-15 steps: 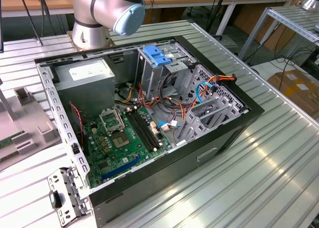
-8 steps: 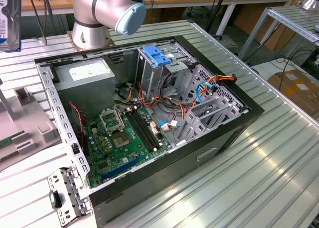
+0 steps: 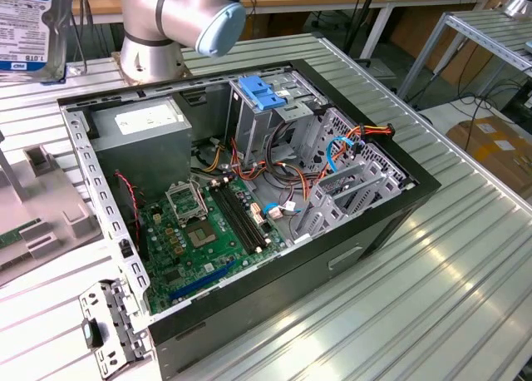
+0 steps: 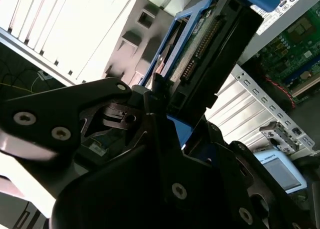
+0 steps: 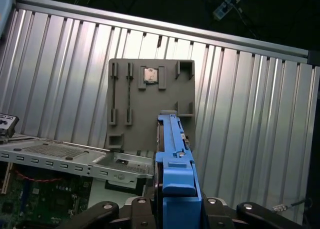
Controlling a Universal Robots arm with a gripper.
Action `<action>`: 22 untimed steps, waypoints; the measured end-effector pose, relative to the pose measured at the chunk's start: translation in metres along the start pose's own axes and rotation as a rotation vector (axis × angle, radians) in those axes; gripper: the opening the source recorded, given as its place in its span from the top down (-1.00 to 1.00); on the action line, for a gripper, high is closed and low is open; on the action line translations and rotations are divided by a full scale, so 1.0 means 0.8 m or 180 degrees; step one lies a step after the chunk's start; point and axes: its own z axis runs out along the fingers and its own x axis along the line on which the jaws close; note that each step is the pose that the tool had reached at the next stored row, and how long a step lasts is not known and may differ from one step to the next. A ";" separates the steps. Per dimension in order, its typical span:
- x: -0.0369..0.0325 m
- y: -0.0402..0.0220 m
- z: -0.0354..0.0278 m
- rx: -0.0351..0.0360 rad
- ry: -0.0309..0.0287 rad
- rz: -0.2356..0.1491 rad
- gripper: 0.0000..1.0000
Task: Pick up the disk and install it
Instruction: 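Pick up the disk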
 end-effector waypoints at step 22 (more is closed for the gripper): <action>0.0546 -0.1047 -0.0092 -0.0062 -0.0011 0.0001 0.26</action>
